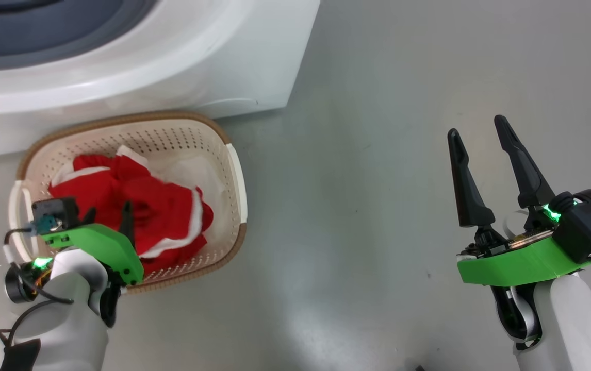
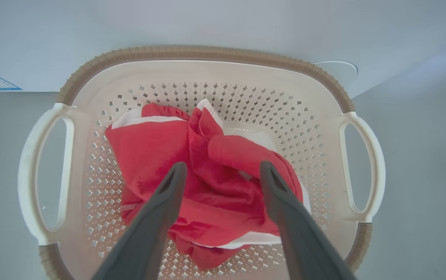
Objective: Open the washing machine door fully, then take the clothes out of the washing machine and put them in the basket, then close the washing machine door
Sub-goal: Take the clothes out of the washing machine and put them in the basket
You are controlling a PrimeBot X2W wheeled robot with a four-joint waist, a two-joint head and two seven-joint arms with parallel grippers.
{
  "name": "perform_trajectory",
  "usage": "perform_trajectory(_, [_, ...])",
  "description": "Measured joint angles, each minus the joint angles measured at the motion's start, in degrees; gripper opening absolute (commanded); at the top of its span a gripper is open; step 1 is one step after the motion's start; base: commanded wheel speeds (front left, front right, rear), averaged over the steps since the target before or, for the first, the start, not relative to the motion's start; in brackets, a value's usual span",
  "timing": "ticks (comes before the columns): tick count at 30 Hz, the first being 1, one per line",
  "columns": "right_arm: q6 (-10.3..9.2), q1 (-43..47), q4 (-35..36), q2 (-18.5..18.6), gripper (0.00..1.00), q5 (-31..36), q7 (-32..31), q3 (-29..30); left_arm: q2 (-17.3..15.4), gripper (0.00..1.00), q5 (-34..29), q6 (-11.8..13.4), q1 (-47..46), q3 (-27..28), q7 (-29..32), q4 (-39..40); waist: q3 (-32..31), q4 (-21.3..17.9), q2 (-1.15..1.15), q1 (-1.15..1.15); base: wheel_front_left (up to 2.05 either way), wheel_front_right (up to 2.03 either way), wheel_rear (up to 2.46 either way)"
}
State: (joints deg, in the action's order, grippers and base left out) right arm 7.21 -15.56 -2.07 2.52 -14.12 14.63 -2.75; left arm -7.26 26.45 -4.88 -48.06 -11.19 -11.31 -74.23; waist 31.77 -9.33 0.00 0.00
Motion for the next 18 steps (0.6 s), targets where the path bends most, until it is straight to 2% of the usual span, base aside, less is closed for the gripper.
perform_trajectory(8, [0.00, 1.0, -1.0, 0.0, 1.00, 0.3, 0.0, 0.2, 0.4, 1.00, 1.4, -0.3, 3.0, 0.9, -2.9, 3.8, -4.3, 1.1, 0.00, 0.00, 0.00, 0.00, 0.00])
perform_trajectory(18, [0.00, 2.7, -3.2, 0.0, 1.00, 2.5, 0.0, 2.1, 2.0, 1.00, -1.0, -0.7, 11.9, 3.8, -3.0, 23.4, -11.0, 3.2, 0.00, 0.00, 0.00, 0.00, 0.00])
